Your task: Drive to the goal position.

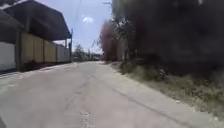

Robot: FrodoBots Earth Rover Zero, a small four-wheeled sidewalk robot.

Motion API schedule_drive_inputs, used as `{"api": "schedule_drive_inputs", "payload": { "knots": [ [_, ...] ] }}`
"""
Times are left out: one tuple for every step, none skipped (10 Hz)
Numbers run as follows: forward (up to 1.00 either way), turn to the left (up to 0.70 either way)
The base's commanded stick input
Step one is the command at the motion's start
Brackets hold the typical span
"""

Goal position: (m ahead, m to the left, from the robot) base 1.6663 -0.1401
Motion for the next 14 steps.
{"api": "schedule_drive_inputs", "payload": {
  "knots": [
    [1.00,0.04],
    [1.00,0.04],
    [1.00,0.04],
    [1.00,0.04],
    [1.00,0.04],
    [1.00,0.04],
    [1.00,0.04],
    [1.00,0.04],
    [1.00,0.04],
    [1.00,0.04],
    [1.00,0.04],
    [1.00,0.04],
    [1.00,0.04],
    [1.00,0.04]
  ]
}}
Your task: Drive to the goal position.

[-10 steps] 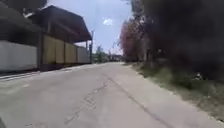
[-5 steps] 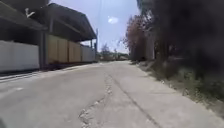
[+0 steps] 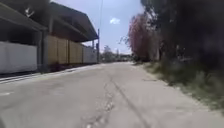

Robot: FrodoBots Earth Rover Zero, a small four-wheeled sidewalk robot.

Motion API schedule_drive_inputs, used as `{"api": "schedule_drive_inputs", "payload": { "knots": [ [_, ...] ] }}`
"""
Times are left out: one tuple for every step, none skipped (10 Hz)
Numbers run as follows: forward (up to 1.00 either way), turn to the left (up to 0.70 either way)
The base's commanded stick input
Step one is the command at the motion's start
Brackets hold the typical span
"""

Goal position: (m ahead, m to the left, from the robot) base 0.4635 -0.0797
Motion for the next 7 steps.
{"api": "schedule_drive_inputs", "payload": {
  "knots": [
    [1.00,0.04],
    [1.00,0.04],
    [1.00,0.04],
    [1.00,0.04],
    [1.00,0.04],
    [1.00,0.04],
    [1.00,0.04]
  ]
}}
